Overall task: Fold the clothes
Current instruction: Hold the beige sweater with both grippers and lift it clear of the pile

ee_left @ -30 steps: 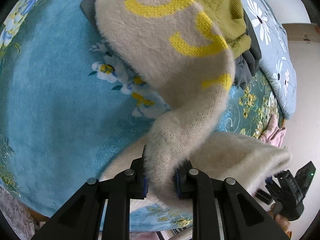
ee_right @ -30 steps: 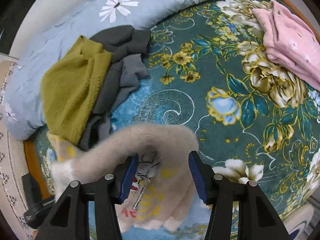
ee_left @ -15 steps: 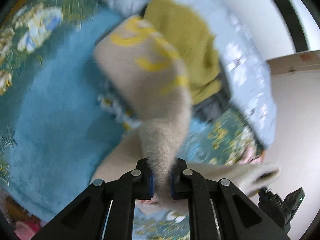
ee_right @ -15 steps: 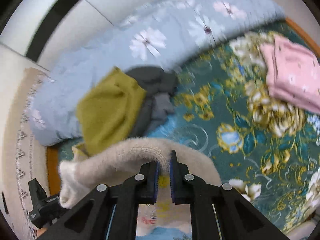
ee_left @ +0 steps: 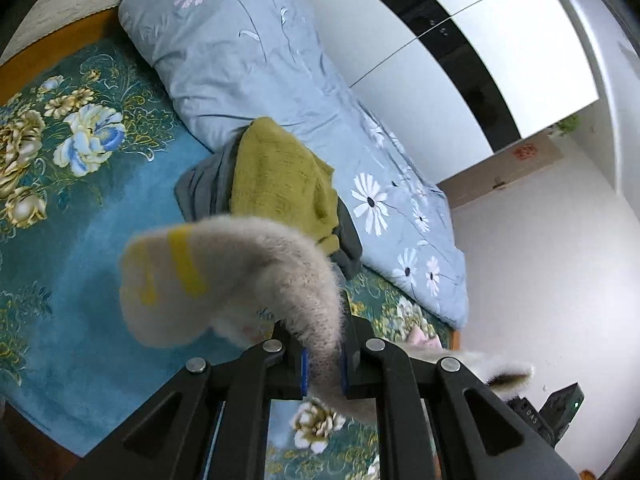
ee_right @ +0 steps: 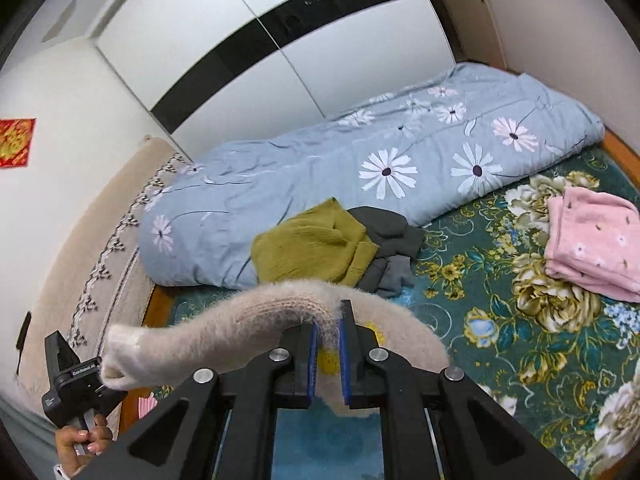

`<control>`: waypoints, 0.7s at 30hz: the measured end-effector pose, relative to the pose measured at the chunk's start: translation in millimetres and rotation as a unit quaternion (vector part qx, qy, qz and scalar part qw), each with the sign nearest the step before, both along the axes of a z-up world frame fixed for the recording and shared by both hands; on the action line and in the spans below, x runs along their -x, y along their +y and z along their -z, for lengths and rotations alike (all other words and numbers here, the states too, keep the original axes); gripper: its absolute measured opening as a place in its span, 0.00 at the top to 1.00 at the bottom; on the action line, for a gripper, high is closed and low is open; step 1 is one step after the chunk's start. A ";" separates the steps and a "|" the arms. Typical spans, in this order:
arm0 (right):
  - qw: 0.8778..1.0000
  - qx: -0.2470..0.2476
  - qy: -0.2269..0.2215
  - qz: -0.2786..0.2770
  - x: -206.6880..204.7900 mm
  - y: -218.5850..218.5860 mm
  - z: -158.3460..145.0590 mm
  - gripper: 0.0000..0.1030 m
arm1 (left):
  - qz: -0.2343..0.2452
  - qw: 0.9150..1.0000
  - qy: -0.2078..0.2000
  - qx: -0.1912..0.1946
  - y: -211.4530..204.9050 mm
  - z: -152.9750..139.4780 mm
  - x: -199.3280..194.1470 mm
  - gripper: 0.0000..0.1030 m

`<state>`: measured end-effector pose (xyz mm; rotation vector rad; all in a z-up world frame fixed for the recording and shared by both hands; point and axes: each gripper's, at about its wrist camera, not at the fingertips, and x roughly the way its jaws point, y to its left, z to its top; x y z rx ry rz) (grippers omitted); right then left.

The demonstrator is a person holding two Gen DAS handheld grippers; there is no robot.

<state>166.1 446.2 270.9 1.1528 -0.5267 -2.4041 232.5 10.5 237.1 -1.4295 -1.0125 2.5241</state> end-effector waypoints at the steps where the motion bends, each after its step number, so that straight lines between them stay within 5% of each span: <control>1: 1.000 0.000 0.002 0.000 -16.3 0.0 -3.6 0.91 | 0.005 1.000 0.001 0.002 -2.0 -0.4 -11.8 0.90; 8: 1.000 -0.018 -0.001 -0.023 -113.1 -0.8 -14.4 0.91 | 0.023 1.000 0.003 -0.004 -24.4 -17.5 -113.2 0.90; 13: 0.998 -0.035 -0.019 -0.040 -150.0 5.5 -14.9 0.91 | 0.032 0.999 -0.015 -0.022 -31.3 -22.0 -137.7 0.90; 21: 0.987 -0.072 -0.134 -0.057 -115.8 6.6 60.1 0.91 | 0.015 0.991 -0.132 -0.012 -21.8 65.3 -112.6 0.90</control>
